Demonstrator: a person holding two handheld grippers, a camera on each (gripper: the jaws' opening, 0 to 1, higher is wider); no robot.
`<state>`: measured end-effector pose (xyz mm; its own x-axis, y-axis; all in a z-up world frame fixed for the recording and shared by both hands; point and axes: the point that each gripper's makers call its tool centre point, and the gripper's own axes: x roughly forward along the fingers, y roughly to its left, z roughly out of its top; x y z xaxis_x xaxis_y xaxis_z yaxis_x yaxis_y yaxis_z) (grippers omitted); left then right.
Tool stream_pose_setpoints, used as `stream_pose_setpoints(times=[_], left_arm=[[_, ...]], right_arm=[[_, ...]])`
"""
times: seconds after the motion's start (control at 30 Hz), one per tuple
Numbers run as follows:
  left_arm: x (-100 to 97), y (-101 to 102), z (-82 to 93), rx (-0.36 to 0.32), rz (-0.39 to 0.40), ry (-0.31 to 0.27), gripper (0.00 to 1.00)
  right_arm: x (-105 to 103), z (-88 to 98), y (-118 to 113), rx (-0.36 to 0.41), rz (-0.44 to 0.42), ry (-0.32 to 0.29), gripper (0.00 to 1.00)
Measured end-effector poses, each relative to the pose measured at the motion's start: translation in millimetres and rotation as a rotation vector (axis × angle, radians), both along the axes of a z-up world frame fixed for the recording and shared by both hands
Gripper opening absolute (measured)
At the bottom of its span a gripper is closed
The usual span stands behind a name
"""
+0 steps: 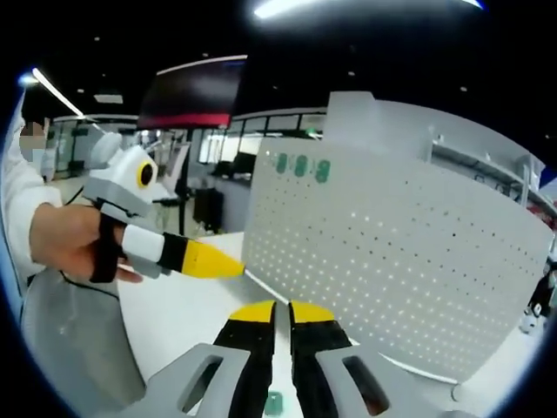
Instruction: Insert the hook assembly into the mounting plate slot until the hook locks in place.
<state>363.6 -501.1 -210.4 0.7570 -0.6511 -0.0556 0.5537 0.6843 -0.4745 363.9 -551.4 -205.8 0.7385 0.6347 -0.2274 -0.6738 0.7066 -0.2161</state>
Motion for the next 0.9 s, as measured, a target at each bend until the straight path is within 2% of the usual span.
stream_pose_setpoints(times=[0.2, 0.3, 0.5, 0.73, 0.9], left_arm=[[-2.9, -8, -5.8, 0.048, -0.027, -0.004, 0.01], [-2.7, -9, -12.9, 0.062, -0.032, 0.019, 0.01], [-0.7, -7, -30.0, 0.196, -0.055, 0.018, 0.01], [4.6, -9, -42.0, 0.262, -0.068, 0.026, 0.02], [7.8, -13, -66.2, 0.334, -0.093, 0.048, 0.08]], right_arm=[[5, 1.8, -12, 0.006, -0.026, -0.002, 0.04], [6, 2.2, -15, 0.011, -0.031, 0.0, 0.04], [3, 0.6, -16, 0.011, -0.021, 0.002, 0.05], [4, 1.9, -25, 0.009, -0.022, 0.004, 0.05], [4, -1.2, -33, 0.01, -0.025, 0.012, 0.05]])
